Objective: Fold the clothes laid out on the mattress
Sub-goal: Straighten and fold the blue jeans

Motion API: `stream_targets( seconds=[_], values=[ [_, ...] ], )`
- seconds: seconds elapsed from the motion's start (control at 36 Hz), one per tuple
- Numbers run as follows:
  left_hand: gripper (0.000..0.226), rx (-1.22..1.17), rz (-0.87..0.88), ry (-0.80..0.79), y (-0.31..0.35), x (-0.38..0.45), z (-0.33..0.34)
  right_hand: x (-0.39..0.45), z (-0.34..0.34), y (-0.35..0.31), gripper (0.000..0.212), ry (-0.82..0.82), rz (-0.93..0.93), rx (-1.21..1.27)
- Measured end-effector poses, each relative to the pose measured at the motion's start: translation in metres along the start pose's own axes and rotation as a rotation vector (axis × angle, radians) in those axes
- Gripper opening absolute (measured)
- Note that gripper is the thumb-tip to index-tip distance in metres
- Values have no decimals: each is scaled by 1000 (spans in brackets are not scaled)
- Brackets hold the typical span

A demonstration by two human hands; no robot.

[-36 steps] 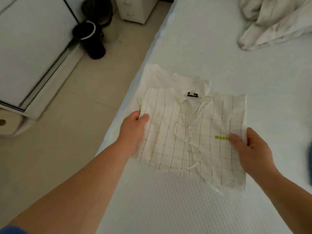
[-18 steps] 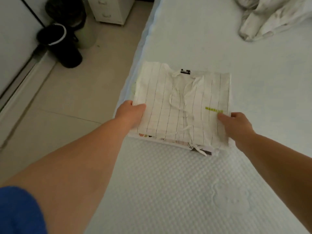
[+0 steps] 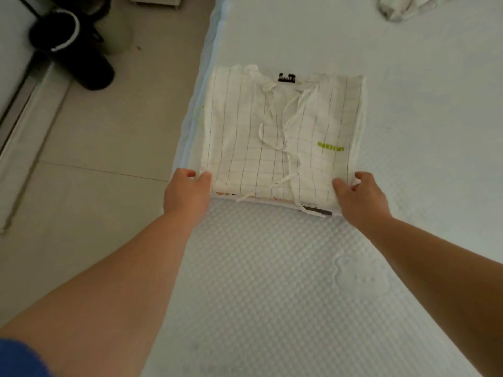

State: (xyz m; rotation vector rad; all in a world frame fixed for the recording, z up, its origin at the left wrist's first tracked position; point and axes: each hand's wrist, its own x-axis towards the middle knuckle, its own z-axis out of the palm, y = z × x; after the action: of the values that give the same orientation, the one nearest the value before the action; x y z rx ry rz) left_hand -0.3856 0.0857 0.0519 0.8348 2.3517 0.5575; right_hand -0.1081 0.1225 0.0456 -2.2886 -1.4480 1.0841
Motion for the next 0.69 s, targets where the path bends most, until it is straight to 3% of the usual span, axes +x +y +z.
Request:
stream_targets(
  seconds=[0.14, 0.31, 0.47, 0.69],
  values=[
    [32, -67, -41, -17, 1, -52, -14, -36, -40, 28, 52, -27, 27, -73],
    [28, -105, -36, -308, 28, -157, 4, -93, -111, 91, 43, -121, 64, -199],
    [13, 88, 167, -637, 63, -264, 82, -112, -177, 174, 37, -147, 51, -294],
    [23, 234, 393, -670, 127, -351, 212, -71, -252, 290, 43, -73, 112, -289]
  ],
)
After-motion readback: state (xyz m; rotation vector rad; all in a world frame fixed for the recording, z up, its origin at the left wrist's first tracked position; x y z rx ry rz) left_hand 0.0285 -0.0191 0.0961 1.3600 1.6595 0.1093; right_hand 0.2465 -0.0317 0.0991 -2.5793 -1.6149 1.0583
